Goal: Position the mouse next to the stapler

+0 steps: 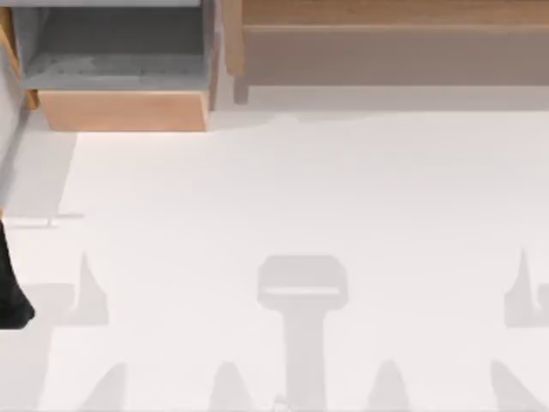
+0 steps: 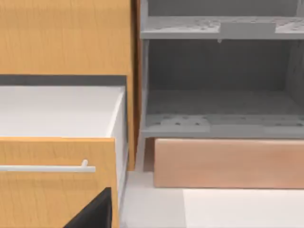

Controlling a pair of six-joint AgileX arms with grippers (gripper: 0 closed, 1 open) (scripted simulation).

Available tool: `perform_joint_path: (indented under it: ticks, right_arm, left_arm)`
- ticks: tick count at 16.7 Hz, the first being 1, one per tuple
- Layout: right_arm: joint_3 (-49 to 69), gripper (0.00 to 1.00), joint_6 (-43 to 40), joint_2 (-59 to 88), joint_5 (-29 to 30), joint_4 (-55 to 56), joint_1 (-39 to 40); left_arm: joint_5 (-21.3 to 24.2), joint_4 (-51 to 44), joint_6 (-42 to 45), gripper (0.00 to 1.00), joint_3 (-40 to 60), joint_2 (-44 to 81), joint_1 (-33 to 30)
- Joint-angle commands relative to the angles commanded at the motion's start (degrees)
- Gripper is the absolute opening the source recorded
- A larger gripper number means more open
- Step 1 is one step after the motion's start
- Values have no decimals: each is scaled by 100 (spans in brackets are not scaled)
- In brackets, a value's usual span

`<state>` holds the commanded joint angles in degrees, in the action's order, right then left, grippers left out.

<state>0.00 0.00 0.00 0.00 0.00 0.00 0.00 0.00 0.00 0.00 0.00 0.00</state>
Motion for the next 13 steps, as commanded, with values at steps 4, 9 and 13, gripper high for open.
perform_joint_path:
  ticks: [4,9,13]
  right_arm:
    - [0,100,0,0,0,0,0]
    - [0,100,0,0,0,0,0]
    - [0,100,0,0,0,0,0]
  left_arm:
    - [18,-104,-16,100,162,162,8]
    - [51,-906,177,100,1594,1605,190]
    - [144,-2049,505,100,3718,3802,392]
